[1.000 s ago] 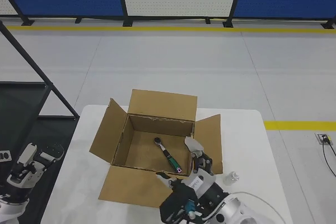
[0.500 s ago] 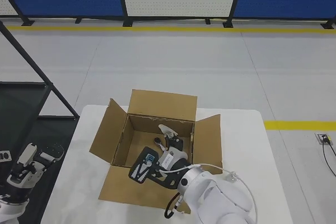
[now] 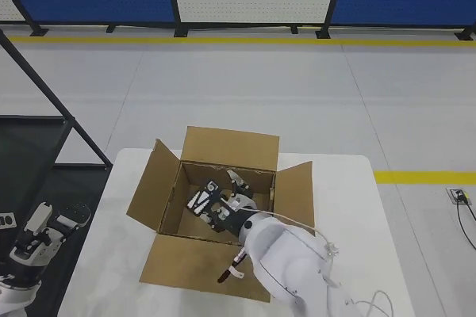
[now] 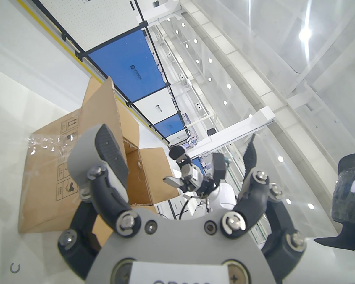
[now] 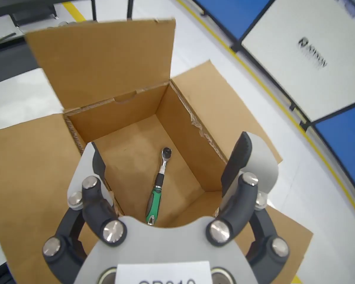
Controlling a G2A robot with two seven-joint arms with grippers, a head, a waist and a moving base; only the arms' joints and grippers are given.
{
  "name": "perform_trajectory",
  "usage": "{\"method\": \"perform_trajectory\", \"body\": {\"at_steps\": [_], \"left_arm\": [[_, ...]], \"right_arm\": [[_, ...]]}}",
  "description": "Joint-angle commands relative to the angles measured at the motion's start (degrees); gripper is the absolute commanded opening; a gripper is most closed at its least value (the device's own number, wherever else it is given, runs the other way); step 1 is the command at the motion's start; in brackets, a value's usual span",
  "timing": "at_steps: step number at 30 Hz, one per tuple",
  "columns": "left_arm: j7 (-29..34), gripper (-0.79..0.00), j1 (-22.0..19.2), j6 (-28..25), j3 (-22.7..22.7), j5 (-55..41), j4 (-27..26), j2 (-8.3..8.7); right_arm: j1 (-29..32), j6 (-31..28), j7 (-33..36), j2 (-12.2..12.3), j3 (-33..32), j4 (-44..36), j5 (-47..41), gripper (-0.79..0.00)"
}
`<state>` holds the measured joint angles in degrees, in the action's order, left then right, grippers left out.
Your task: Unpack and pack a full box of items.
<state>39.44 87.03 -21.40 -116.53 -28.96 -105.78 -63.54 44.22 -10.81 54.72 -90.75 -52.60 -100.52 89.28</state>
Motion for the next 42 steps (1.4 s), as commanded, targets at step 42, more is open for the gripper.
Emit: {"method": "perform_trajectory", "body": {"at_steps": [42], "left_arm": [[0.0, 0.0, 0.0, 0.0, 0.0, 0.0, 0.0, 0.0]], "right_arm": [[-33.2, 7.5, 4.2, -13.3, 10.5, 72.5, -30.7, -0.123]]}}
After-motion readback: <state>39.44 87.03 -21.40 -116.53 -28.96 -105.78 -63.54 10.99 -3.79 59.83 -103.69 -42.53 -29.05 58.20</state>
